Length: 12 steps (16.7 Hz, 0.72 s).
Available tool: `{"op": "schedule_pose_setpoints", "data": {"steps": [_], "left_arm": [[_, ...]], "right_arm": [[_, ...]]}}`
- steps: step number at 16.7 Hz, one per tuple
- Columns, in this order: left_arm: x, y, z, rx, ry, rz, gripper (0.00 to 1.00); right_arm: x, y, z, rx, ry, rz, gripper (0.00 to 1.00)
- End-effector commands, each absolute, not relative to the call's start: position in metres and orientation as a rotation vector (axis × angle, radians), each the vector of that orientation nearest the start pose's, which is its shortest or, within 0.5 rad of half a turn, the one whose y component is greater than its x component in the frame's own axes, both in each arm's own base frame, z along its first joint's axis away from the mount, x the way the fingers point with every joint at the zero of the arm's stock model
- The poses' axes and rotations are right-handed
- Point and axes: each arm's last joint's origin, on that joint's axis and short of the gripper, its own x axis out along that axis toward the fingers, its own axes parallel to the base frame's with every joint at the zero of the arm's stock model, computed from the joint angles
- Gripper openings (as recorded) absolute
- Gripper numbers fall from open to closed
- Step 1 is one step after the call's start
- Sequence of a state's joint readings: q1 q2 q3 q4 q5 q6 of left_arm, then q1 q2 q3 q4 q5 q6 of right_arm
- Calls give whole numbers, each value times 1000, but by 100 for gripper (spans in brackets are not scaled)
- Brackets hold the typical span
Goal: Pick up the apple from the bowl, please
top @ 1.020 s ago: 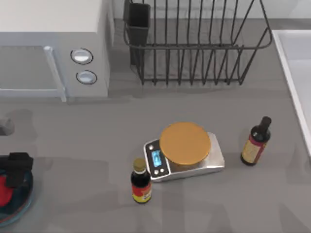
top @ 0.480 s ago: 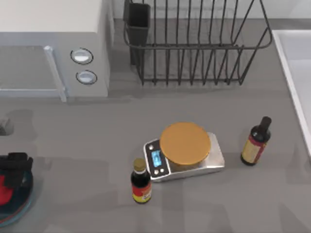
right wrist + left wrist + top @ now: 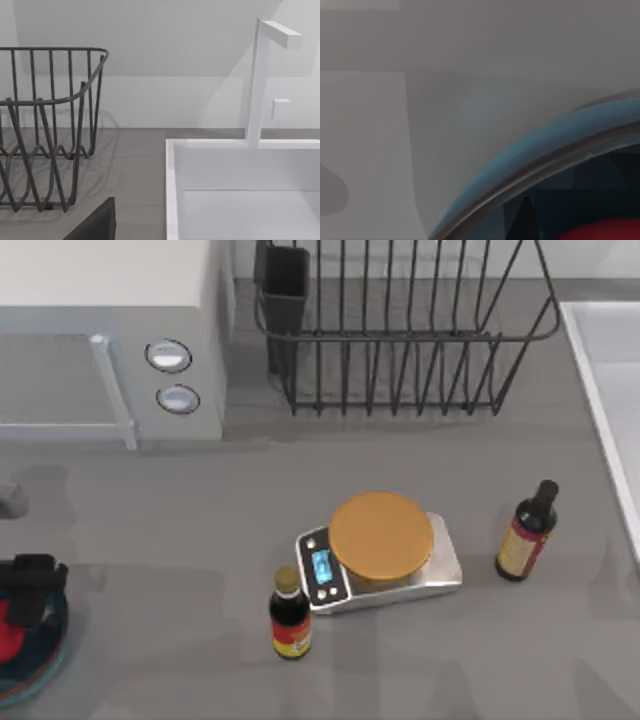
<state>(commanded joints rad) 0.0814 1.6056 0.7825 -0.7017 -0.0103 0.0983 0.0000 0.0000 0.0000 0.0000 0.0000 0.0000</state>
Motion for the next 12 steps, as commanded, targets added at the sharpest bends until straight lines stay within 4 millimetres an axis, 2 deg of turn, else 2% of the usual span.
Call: {"op": "schedule_pose_setpoints", "data": {"steps": [3, 5, 7, 9, 12], "left_arm": [[258, 22, 138, 23, 1534, -1, 0], [269, 23, 159, 23, 1540, -2, 0], [281, 24, 191, 22, 1543, -2, 0], [287, 25, 232, 22, 1554, -3, 0], [281, 24, 295, 22, 1566, -4, 0]], "right_arm": [[106, -1, 160, 0, 0, 0, 100], [106, -1, 160, 0, 0, 0, 100], [106, -1, 160, 0, 0, 0, 100], [106, -1, 160, 0, 0, 0, 100], [106, -1, 160, 0, 0, 0, 100]]}}
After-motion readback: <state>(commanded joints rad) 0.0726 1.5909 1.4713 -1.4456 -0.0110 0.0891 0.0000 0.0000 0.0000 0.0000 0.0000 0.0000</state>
